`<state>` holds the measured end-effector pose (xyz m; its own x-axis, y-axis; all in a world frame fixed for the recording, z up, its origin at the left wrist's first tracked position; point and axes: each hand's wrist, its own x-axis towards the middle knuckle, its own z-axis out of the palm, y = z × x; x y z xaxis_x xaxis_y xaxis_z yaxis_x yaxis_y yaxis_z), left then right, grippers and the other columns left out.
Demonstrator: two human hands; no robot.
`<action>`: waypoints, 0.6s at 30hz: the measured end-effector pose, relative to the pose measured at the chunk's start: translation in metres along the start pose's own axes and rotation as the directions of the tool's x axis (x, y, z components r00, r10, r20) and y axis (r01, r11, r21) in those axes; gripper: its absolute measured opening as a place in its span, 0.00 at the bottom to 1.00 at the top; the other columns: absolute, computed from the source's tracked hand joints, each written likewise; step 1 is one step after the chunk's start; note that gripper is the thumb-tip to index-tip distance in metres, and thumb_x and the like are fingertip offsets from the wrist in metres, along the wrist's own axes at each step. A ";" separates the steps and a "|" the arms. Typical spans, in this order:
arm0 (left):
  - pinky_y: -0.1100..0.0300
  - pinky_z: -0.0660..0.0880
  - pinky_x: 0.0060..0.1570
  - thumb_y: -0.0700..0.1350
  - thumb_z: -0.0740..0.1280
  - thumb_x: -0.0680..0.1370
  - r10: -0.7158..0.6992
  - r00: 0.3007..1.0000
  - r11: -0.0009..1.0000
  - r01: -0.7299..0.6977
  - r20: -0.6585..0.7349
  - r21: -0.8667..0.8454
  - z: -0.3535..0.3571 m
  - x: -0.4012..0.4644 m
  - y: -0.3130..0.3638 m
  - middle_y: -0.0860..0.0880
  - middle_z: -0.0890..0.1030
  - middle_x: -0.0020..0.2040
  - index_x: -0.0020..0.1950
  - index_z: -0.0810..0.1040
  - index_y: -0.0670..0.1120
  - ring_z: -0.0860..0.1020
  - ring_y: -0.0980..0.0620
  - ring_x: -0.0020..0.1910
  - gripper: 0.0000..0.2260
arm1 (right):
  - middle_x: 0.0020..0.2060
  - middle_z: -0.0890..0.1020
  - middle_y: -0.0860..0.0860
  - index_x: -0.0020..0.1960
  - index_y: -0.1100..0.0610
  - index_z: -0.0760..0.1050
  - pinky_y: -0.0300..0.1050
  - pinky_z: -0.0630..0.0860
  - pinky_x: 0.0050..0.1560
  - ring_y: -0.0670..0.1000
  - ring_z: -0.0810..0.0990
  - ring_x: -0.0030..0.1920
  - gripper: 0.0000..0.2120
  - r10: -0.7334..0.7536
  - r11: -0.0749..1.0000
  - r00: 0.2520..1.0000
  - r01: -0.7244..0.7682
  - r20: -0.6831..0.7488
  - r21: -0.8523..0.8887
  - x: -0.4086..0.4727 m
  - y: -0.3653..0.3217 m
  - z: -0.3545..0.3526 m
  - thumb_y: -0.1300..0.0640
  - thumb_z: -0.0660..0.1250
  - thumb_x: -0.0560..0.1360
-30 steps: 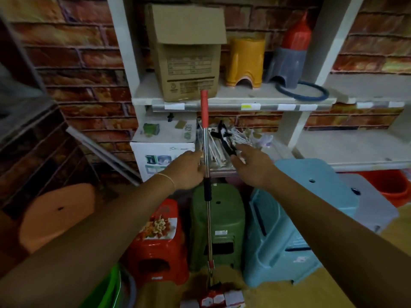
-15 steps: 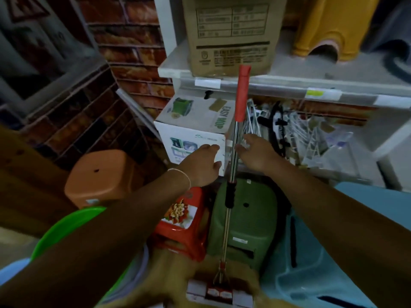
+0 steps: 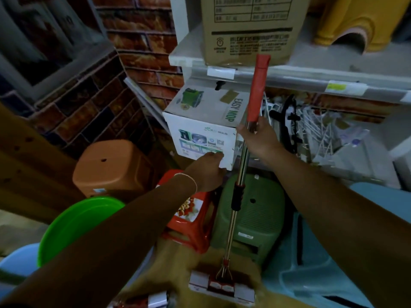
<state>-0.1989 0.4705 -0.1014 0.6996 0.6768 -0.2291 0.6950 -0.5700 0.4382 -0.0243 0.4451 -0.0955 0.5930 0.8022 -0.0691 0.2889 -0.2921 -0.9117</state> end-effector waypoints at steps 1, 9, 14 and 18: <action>0.53 0.69 0.64 0.45 0.62 0.81 0.013 1.000 1.000 -0.012 0.013 -0.009 0.001 -0.002 0.001 0.37 0.74 0.65 0.71 0.69 0.38 0.72 0.39 0.65 0.20 | 0.49 0.80 0.49 0.56 0.53 0.73 0.46 0.75 0.55 0.53 0.79 0.53 0.12 -0.007 0.999 0.999 0.006 -0.035 -0.033 -0.010 0.000 0.000 0.47 0.68 0.77; 0.55 0.72 0.48 0.47 0.62 0.81 0.131 0.985 0.964 -0.101 0.109 -0.244 0.022 -0.044 0.026 0.44 0.79 0.52 0.58 0.74 0.42 0.78 0.45 0.51 0.10 | 0.35 0.74 0.43 0.46 0.53 0.74 0.40 0.69 0.41 0.48 0.76 0.40 0.06 -0.270 0.952 0.952 0.241 -0.143 -0.190 -0.117 -0.001 0.002 0.52 0.69 0.77; 0.75 0.71 0.44 0.35 0.60 0.81 0.252 0.968 0.859 -0.234 -0.023 -0.455 0.038 -0.106 0.038 0.47 0.78 0.54 0.65 0.73 0.40 0.76 0.51 0.52 0.13 | 0.32 0.70 0.40 0.48 0.56 0.74 0.29 0.63 0.34 0.40 0.71 0.34 0.05 -0.343 0.926 0.917 0.293 -0.205 -0.240 -0.186 -0.007 0.006 0.56 0.68 0.77; 0.78 0.65 0.34 0.34 0.58 0.81 0.276 0.955 0.834 -0.292 -0.103 -0.468 0.055 -0.141 0.024 0.46 0.77 0.51 0.66 0.72 0.39 0.74 0.52 0.49 0.14 | 0.30 0.69 0.39 0.46 0.53 0.70 0.24 0.65 0.32 0.30 0.73 0.32 0.08 -0.349 0.927 0.912 0.301 -0.216 -0.226 -0.231 -0.015 0.017 0.60 0.68 0.77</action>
<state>-0.2718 0.3363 -0.1065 0.8433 0.5374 -0.0079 0.2977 -0.4549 0.8393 -0.1781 0.2730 -0.0729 0.6021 0.7212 0.3426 0.6158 -0.1464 -0.7742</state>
